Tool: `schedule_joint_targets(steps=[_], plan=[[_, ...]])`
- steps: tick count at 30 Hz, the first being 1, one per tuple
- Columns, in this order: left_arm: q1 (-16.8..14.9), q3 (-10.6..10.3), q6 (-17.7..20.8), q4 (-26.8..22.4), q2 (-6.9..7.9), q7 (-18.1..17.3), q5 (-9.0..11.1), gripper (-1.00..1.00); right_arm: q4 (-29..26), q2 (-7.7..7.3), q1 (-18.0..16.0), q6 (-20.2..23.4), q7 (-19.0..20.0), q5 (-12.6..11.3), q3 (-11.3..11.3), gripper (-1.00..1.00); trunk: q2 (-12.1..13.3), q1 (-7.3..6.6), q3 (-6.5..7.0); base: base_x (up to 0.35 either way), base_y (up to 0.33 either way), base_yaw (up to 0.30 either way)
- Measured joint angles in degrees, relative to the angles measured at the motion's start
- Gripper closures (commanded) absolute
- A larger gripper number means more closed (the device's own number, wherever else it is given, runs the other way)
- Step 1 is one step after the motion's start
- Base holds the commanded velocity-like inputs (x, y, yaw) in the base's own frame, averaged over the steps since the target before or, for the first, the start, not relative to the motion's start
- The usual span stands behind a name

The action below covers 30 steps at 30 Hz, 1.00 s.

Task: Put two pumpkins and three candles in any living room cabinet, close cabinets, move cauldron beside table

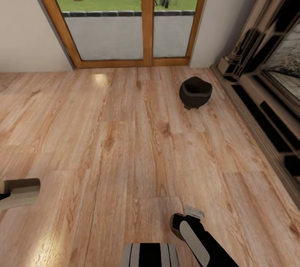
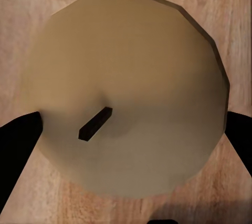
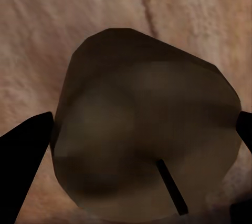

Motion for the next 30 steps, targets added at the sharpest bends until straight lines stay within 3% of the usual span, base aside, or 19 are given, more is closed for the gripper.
schedule_joint_targets(steps=[10,15,18,22,26,30], plan=[[0.0,-0.4,0.0,0.0,-0.05,0.3,0.0,1.00,-1.4,0.19,0.0,1.4,0.0,0.0,0.0,1.00,0.1,-0.26,2.22,0.000,0.000,0.000],[0.0,-5.9,0.0,0.0,-0.36,4.8,0.0,1.00,-5.1,-0.16,-0.2,2.6,-0.2,-0.2,0.0,1.00,0.2,-0.39,3.32,0.000,0.000,0.000],[0.0,-7.7,0.1,0.0,-1.82,8.9,0.0,1.00,-6.8,0.30,-0.3,3.7,-0.9,-0.1,0.1,1.00,0.2,-0.46,3.99,0.000,0.000,0.000],[-0.1,-8.3,0.1,0.0,-3.82,12.6,0.1,1.00,-9.4,0.57,-0.3,7.7,-3.8,-0.3,0.1,1.00,0.3,-0.57,4.87,0.000,0.000,0.000],[-0.3,-10.0,0.3,-0.2,-5.95,14.3,0.5,1.00,-11.7,0.81,-0.3,12.0,-5.7,-0.7,0.0,1.00,0.3,-0.67,5.76,0.000,0.000,0.000],[-0.4,-12.8,0.2,-0.2,-6.73,14.8,0.2,1.00,-15.6,0.98,-0.3,16.0,-6.4,-0.6,0.0,1.00,0.4,-0.77,6.65,0.000,0.000,0.000]])
